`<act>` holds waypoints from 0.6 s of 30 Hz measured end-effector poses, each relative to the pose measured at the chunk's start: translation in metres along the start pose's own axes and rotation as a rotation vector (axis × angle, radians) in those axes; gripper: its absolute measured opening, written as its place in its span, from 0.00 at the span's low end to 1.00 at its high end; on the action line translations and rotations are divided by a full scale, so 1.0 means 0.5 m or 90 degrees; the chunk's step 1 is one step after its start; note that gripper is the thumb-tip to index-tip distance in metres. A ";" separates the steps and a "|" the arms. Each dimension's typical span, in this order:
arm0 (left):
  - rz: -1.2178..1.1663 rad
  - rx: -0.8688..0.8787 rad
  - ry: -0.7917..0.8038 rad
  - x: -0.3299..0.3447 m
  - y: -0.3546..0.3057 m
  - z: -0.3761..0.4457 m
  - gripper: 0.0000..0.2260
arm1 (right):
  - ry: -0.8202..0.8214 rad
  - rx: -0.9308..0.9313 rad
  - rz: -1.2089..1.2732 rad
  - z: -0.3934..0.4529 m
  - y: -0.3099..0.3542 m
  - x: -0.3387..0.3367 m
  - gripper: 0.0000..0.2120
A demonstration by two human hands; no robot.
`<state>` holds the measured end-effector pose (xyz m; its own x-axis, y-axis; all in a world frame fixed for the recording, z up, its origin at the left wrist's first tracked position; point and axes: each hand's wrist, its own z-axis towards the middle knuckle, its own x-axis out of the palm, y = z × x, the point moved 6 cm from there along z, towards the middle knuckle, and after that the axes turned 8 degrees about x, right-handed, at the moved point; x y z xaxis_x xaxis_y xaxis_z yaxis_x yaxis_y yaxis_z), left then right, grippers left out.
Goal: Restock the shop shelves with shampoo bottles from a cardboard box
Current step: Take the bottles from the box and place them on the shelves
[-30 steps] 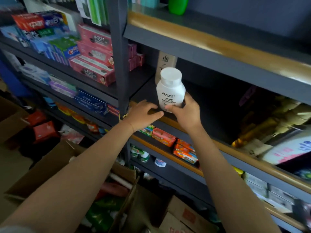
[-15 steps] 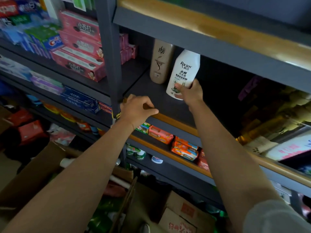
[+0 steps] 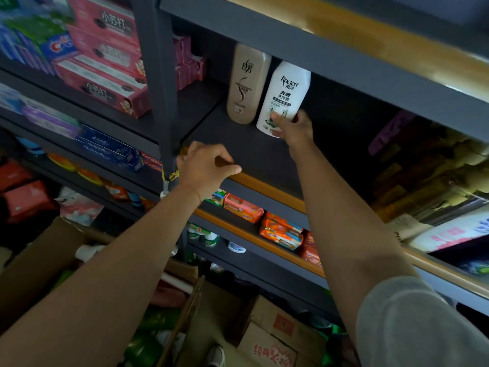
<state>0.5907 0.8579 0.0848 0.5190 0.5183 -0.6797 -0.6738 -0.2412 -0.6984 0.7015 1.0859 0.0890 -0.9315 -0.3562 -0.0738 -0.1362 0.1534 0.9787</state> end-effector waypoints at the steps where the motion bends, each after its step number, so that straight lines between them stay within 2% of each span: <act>1: 0.000 -0.001 0.000 -0.001 -0.001 0.000 0.08 | -0.002 -0.001 0.006 0.004 -0.003 0.001 0.21; 18: -0.031 -0.023 -0.005 -0.003 -0.007 -0.012 0.09 | -0.004 -0.008 -0.014 0.021 -0.005 0.029 0.20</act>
<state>0.5953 0.8529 0.0870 0.5461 0.5367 -0.6432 -0.6288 -0.2447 -0.7381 0.6848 1.0901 0.0837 -0.9302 -0.3541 -0.0970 -0.1528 0.1332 0.9792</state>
